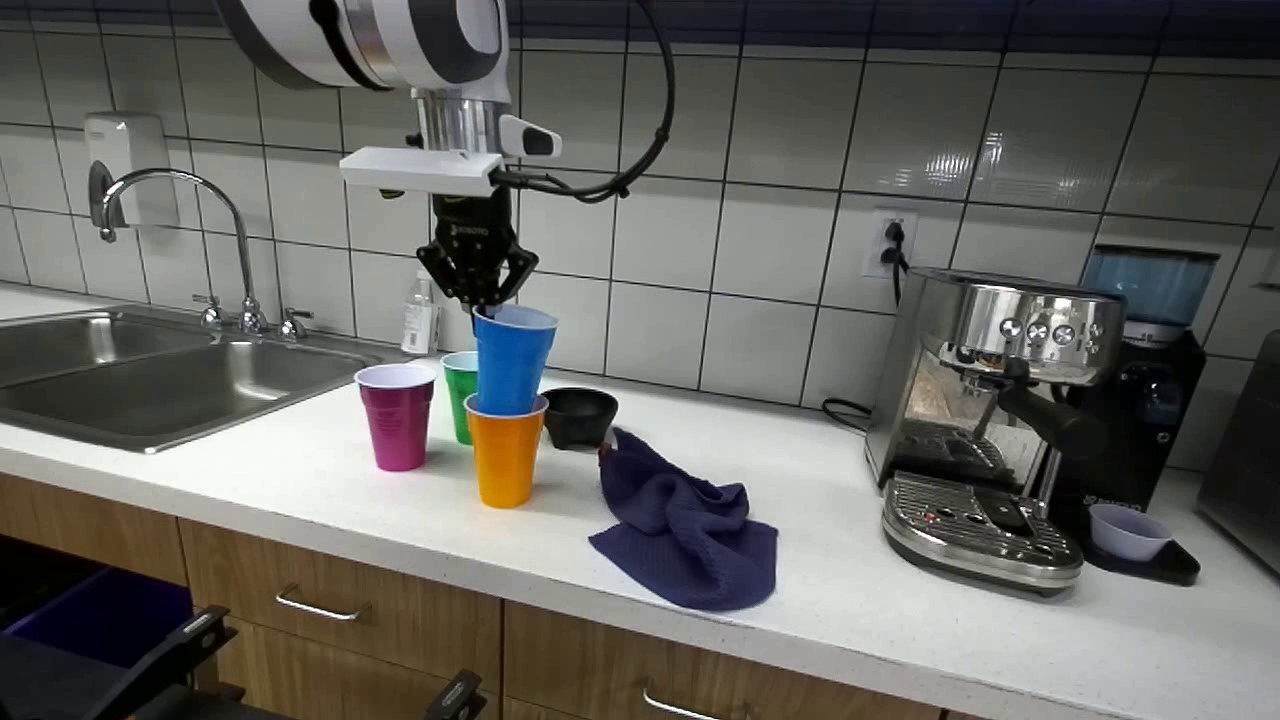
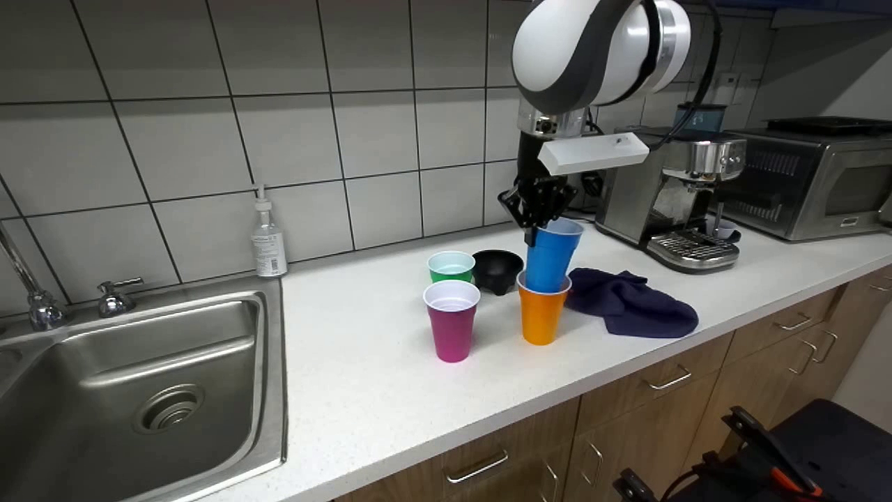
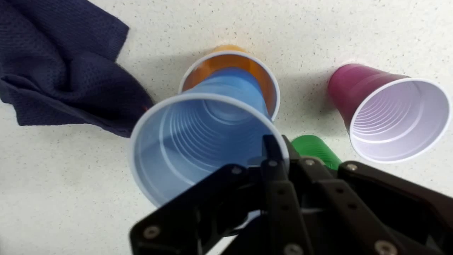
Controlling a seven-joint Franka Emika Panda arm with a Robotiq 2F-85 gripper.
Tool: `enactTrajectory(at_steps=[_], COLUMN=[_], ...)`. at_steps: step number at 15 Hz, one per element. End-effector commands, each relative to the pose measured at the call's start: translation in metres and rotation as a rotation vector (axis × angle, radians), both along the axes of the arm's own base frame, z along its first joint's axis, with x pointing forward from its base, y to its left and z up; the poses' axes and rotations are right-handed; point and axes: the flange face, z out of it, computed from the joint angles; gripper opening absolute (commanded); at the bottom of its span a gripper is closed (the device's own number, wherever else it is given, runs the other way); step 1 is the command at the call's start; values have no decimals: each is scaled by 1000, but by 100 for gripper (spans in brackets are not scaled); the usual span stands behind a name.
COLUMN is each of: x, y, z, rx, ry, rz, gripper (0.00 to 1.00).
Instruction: Stack the four cups together.
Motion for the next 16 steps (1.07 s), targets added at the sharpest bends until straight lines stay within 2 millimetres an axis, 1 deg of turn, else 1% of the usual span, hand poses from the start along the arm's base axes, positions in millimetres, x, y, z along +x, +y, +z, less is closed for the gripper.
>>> enactTrajectory(at_steps=[1, 3, 4, 5, 7, 9, 12, 13, 16], x=[9, 9, 9, 8, 6, 4, 0, -1, -2], y=[-3, -5, -5, -6, -8, -10, -9, -8, -3], z=[-2, -4, -4, -4, -3, 1, 5, 7, 14], rx=[4, 6, 7, 7, 9, 13, 16, 19, 12], ry=[-4, 2, 3, 3, 1, -3, -10, -8, -18], rz=[14, 12, 11, 11, 11, 13, 28, 34, 66], gripper=[1, 31, 36, 44, 58, 75, 96, 100, 100])
